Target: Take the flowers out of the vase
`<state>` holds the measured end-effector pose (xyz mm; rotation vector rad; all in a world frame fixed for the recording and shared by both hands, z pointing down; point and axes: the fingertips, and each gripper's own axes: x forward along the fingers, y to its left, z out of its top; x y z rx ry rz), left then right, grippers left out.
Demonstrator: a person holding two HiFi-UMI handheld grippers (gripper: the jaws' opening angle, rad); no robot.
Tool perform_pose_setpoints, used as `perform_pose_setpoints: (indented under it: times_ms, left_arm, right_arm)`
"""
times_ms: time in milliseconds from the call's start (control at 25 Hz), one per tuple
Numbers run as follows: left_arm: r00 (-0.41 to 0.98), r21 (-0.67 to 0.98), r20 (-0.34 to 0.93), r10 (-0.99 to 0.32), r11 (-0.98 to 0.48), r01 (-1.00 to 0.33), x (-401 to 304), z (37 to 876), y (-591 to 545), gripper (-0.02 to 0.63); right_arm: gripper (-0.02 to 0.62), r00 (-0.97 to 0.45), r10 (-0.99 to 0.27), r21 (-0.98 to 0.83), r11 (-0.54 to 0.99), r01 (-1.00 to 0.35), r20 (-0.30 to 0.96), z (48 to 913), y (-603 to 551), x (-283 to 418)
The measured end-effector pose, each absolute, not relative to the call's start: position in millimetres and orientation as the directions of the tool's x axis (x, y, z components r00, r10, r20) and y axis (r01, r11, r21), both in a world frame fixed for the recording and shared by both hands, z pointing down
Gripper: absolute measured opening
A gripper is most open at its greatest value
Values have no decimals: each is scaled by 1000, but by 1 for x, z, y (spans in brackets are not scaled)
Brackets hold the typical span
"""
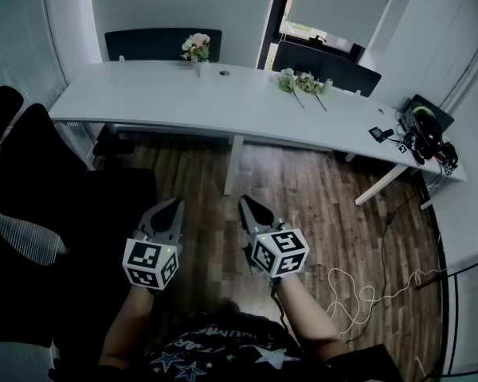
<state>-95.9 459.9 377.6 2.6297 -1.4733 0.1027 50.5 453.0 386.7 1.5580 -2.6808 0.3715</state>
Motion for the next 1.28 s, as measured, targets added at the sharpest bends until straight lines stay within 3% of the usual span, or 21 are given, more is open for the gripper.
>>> perform_pose_setpoints:
  times_ms: [800, 1280]
  left_arm:
    - [575, 127, 70, -815, -565, -815, -123, 380, 483, 8]
    - [567, 125, 87, -819, -555, -822, -154, 390, 470, 8]
  right_arm:
    - [2, -482, -872, -219, 456, -863, 84, 391, 473, 28]
    - [2, -430, -896, -216, 400, -891, 114, 407, 471, 22]
